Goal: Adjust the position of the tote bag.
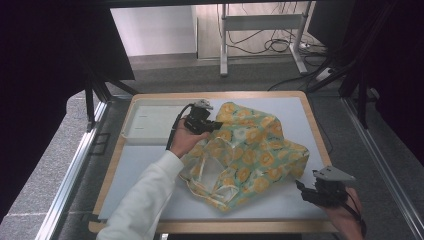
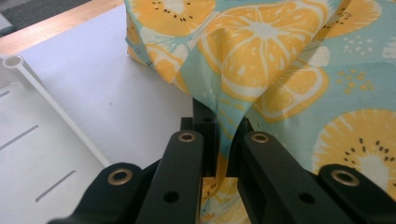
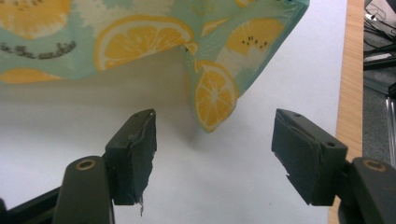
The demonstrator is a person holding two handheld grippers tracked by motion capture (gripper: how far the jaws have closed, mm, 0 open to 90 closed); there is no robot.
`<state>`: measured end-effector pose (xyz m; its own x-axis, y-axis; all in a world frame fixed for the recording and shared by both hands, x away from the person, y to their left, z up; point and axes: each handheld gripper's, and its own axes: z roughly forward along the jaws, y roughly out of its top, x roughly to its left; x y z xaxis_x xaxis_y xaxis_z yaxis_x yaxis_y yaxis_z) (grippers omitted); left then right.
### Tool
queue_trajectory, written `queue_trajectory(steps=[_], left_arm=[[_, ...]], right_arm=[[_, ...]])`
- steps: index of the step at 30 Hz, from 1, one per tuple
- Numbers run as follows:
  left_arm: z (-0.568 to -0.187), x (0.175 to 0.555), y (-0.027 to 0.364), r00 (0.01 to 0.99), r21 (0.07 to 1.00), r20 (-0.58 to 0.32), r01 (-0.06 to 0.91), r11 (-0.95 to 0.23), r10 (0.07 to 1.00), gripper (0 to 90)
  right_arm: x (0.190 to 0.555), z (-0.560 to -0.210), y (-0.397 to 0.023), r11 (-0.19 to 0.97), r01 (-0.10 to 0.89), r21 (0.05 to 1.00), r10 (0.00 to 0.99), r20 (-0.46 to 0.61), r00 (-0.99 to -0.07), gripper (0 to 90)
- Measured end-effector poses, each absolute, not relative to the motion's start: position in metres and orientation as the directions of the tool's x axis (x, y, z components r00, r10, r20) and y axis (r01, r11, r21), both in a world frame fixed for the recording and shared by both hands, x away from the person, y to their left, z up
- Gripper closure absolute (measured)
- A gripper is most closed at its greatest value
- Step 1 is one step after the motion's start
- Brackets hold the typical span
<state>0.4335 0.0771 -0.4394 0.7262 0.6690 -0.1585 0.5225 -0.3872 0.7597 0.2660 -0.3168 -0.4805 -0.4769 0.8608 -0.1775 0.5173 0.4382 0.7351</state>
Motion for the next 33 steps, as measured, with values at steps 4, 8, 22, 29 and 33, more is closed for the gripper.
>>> queue_trajectory(steps=[4, 8, 22, 29, 33], left_arm=[[-0.439, 0.432, 0.077, 0.728, 0.760, -0.165, 0.524, -0.385, 0.665, 88.3], [-0.438, 0.429, 0.078, 0.732, 0.762, -0.166, 0.520, -0.385, 0.661, 88.2], [-0.440, 0.423, 0.087, 0.729, 0.767, -0.178, 0.524, -0.371, 0.661, 88.4], [-0.440, 0.421, 0.088, 0.731, 0.768, -0.181, 0.523, -0.369, 0.658, 88.6], [-0.438, 0.417, 0.089, 0.733, 0.778, -0.194, 0.520, -0.353, 0.652, 88.6]], right_arm=[[0.280, -0.478, -0.317, 0.424, 0.537, 0.729, 0.873, -0.171, -0.457, 31.7], [0.295, -0.472, -0.316, 0.410, 0.545, 0.731, 0.877, -0.151, -0.457, 31.1], [0.333, -0.471, -0.307, 0.388, 0.590, 0.708, 0.871, -0.074, -0.485, 62.7], [0.333, -0.470, -0.308, 0.375, 0.590, 0.715, 0.866, -0.043, -0.499, 86.5], [0.335, -0.468, -0.310, 0.369, 0.585, 0.722, 0.864, -0.034, -0.503, 88.0]])
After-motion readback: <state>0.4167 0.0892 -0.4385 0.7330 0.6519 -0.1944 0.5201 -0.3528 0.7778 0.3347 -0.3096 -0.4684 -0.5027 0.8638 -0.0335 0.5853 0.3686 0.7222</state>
